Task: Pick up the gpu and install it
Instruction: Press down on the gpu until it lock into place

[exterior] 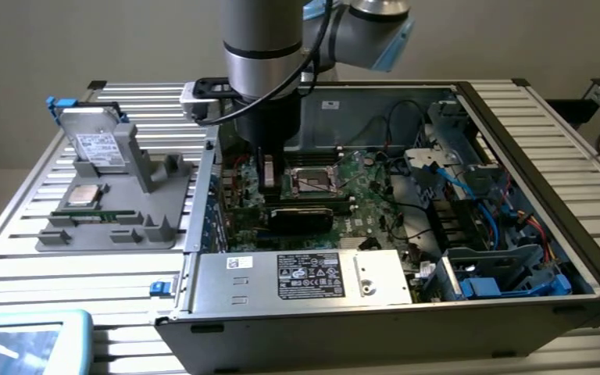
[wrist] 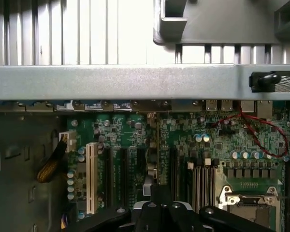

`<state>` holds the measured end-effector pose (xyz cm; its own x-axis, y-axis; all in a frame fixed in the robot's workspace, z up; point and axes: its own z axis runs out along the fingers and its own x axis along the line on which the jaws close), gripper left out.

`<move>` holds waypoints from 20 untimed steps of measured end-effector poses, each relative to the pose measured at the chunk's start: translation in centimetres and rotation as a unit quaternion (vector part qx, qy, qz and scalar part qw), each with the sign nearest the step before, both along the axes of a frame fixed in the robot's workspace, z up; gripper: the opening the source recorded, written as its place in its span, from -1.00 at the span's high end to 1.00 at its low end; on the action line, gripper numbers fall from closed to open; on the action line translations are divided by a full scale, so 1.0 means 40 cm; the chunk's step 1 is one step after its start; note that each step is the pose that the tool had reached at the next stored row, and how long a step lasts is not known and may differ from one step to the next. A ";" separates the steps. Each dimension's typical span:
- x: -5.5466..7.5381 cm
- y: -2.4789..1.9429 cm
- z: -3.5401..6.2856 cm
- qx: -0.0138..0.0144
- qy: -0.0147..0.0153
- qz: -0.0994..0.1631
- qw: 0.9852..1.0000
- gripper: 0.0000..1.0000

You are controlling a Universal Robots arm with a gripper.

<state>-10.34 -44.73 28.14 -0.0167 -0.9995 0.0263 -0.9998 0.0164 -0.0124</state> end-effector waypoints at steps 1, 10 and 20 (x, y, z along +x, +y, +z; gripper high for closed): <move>0.001 0.000 0.010 0.000 0.000 -0.001 1.000 0.79; 0.075 -0.005 0.016 0.000 0.003 -0.001 1.000 0.79; 0.078 -0.011 -0.018 0.000 0.011 -0.002 1.000 0.79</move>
